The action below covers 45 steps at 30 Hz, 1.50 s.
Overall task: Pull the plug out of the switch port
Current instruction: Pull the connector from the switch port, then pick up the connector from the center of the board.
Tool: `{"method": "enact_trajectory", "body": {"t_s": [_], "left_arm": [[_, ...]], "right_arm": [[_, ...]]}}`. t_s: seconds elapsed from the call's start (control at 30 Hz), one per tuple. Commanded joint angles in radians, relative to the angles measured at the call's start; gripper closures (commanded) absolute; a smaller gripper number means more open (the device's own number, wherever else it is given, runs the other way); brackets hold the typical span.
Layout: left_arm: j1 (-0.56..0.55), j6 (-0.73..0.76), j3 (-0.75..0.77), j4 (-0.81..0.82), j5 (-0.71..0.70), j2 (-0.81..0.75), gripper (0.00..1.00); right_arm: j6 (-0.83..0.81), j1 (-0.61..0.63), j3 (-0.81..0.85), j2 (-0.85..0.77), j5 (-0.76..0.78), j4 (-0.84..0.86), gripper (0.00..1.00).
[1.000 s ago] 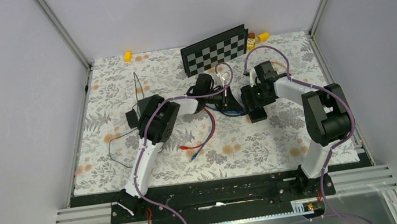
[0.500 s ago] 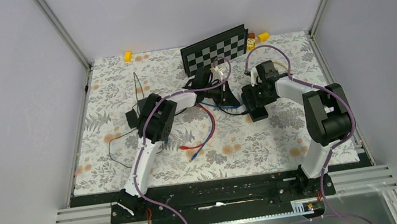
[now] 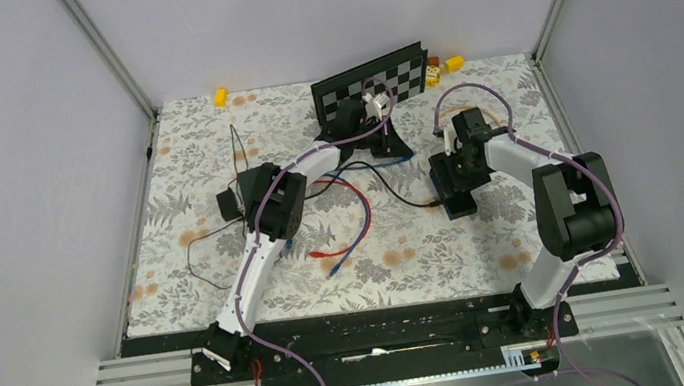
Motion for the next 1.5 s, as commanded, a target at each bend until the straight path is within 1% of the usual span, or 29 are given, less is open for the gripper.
{"method": "enact_trajectory", "body": {"t_s": [0.0,0.13,0.23,0.33,0.4,0.47,0.6,0.73,0.87,0.97,1.1,1.2,1.37,1.47], "left_arm": [[0.005,0.052,0.105,-0.025,-0.096,0.023,0.84],[0.007,0.084,0.116,-0.053,-0.1,0.004,0.53],[0.011,0.115,0.115,-0.071,-0.105,-0.033,0.33],[0.016,0.158,0.097,-0.116,-0.11,-0.086,0.21],[0.02,0.196,0.075,-0.138,-0.11,-0.128,0.08],[0.024,0.231,0.042,-0.154,-0.108,-0.175,0.02],[0.042,0.299,-0.066,-0.168,-0.101,-0.303,0.01],[0.08,0.363,-0.215,-0.189,-0.102,-0.471,0.01],[0.137,0.376,-0.373,-0.211,-0.076,-0.621,0.01],[0.181,0.415,-0.453,-0.288,-0.068,-0.712,0.01],[0.234,0.496,-0.564,-0.377,-0.061,-0.822,0.01],[0.27,0.528,-0.665,-0.381,-0.052,-0.898,0.01],[0.319,0.557,-0.745,-0.399,-0.04,-0.972,0.01],[0.335,0.572,-0.784,-0.401,-0.042,-1.005,0.01]], "right_arm": [[-0.026,-0.003,-0.007,-0.087,0.028,-0.067,0.25],[-0.044,-0.003,-0.004,-0.123,0.016,-0.068,0.14],[-0.063,-0.003,0.015,-0.132,0.002,-0.068,0.06],[-0.072,-0.003,0.04,-0.13,-0.028,-0.071,0.01],[-0.082,-0.003,0.055,-0.125,-0.053,-0.067,0.0],[-0.097,-0.003,0.076,-0.115,-0.078,-0.06,0.0],[-0.143,-0.003,0.128,-0.093,-0.135,-0.028,0.01],[-0.186,-0.003,0.202,-0.038,-0.228,-0.003,0.03],[-0.233,-0.001,0.343,0.094,-0.298,-0.025,0.09],[-0.274,0.011,0.463,0.202,-0.321,-0.064,0.13],[-0.342,0.042,0.579,0.316,-0.308,-0.111,0.16],[-0.39,0.074,0.628,0.381,-0.271,-0.133,0.16],[-0.417,0.122,0.684,0.467,-0.215,-0.148,0.17],[-0.424,0.139,0.717,0.509,-0.194,-0.162,0.19]]}}
